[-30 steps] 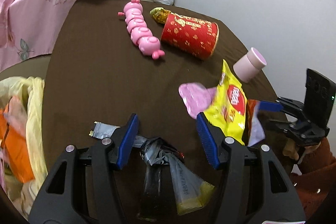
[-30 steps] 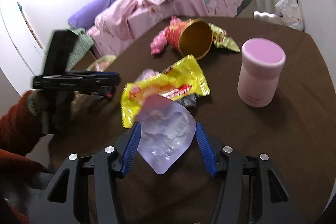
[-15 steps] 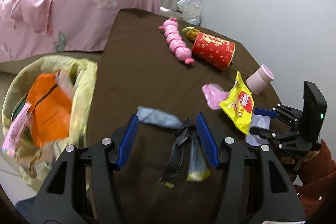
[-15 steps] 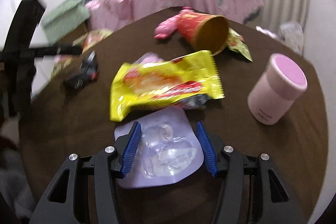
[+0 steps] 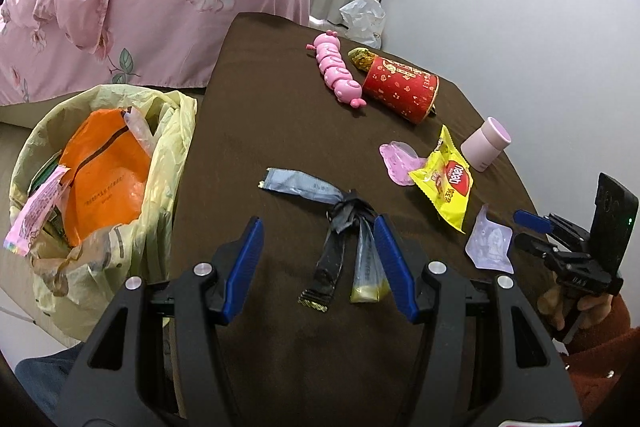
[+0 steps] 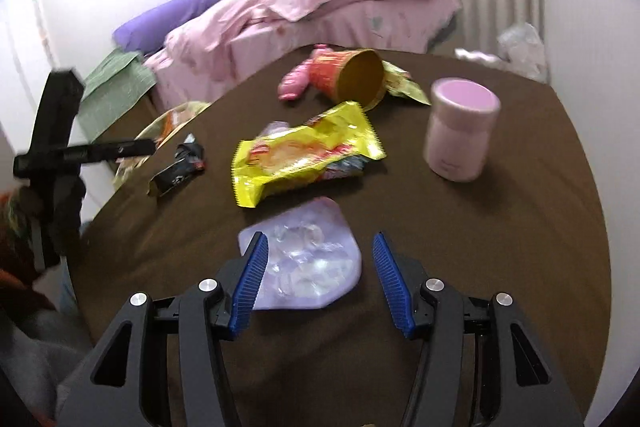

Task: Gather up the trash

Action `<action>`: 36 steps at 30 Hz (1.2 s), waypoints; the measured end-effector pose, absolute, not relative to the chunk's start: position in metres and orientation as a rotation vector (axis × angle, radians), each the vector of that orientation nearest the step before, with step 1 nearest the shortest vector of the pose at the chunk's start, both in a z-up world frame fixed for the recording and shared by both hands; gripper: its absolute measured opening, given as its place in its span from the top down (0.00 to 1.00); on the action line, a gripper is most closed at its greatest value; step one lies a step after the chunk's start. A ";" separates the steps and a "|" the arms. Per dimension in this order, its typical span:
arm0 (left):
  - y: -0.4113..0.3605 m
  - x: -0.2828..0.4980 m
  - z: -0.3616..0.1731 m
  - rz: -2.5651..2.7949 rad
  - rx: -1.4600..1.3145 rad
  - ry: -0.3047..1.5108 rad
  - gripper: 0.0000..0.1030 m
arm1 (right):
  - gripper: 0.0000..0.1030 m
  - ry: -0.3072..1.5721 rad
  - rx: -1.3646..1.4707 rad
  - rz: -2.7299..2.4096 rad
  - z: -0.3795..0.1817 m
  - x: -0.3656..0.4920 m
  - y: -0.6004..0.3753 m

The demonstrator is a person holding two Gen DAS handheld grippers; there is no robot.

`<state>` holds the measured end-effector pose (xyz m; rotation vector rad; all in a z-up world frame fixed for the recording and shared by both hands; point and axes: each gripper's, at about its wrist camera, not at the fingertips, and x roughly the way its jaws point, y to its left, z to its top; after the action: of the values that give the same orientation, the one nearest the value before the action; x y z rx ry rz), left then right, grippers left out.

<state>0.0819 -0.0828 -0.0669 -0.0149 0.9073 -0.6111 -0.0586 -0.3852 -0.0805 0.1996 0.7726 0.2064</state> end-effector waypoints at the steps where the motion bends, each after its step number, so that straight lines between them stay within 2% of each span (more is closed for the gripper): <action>1: -0.083 0.081 -0.068 -0.609 -0.017 0.909 0.47 | 0.49 0.782 0.216 0.199 -0.082 -0.060 -0.387; 5: -0.085 0.080 -0.070 -0.591 -0.015 0.910 0.47 | 0.51 0.873 0.168 0.125 -0.097 -0.048 -0.380; 7: -0.086 0.077 -0.068 -0.590 0.003 0.899 0.47 | 0.53 0.857 0.132 0.142 -0.093 -0.046 -0.373; 11: -0.086 0.073 -0.065 -0.587 0.029 0.886 0.47 | 0.70 0.855 0.001 0.182 -0.093 -0.042 -0.347; 13: -0.084 0.073 -0.065 -0.586 0.024 0.888 0.47 | 0.93 0.850 -0.037 0.240 -0.092 -0.043 -0.335; 16: -0.082 0.072 -0.066 -0.585 0.018 0.891 0.47 | 0.97 0.833 -0.064 0.267 -0.089 -0.047 -0.326; 24: -0.085 0.069 -0.063 -0.608 0.020 0.884 0.47 | 0.97 0.756 0.150 0.279 -0.055 -0.046 -0.360; 34: -0.118 0.075 -0.068 -0.611 0.097 0.899 0.47 | 0.97 0.715 0.149 0.205 -0.043 -0.042 -0.378; 36: -0.124 0.081 -0.071 -0.605 0.096 0.910 0.51 | 0.97 0.718 0.147 0.203 -0.043 -0.042 -0.379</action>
<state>0.0814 -0.1243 -0.0709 0.0963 0.9104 -0.6045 -0.0419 -0.3792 -0.0433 0.1474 0.7178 0.2030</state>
